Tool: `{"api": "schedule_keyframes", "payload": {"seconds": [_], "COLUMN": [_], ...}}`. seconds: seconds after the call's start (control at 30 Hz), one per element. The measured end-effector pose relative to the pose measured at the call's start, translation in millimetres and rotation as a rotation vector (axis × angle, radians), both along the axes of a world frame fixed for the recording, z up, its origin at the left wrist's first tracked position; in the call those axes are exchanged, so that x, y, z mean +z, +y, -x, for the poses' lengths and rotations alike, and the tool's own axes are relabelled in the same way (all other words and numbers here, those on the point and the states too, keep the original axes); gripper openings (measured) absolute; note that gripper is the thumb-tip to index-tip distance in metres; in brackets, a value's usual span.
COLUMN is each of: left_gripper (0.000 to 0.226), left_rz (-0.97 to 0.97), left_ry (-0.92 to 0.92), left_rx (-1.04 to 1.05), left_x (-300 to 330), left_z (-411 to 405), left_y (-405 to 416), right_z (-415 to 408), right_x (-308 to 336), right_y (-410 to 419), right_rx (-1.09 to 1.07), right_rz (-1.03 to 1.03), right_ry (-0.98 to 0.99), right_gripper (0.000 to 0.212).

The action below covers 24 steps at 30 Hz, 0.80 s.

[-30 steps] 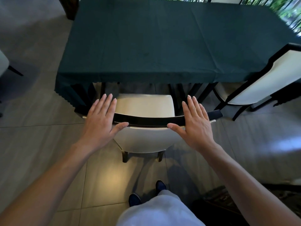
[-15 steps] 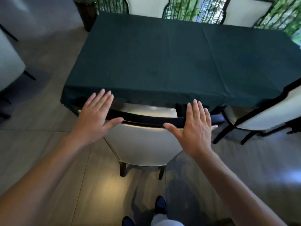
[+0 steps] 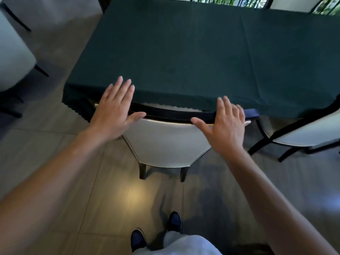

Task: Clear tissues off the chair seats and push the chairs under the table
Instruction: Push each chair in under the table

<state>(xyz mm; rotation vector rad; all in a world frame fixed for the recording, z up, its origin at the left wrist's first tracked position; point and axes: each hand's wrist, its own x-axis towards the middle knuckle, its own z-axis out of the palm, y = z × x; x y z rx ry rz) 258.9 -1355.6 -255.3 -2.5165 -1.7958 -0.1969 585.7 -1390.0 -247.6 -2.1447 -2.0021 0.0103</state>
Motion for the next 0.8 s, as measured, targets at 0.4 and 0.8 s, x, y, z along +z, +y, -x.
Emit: {"api": "schedule_keyframes", "payload": {"seconds": [0.4,0.8], "left_gripper": [0.137,0.132], "left_rz": [0.159,0.064], "left_ry": [0.002,-0.074], "left_rx": [0.247,0.266], "left_x": [-13.4,-26.0], "left_z": [55.7,4.7], "left_y": [-0.3,11.6], "right_z": [37.7,-16.8], "right_x": [-32.4,-23.3], "right_y": [-5.4,32.4], "right_rx": [0.200,0.130], "right_rz": [-0.009,0.076], "right_ry": [0.020,-0.067], "right_gripper": [0.102,0.116]}}
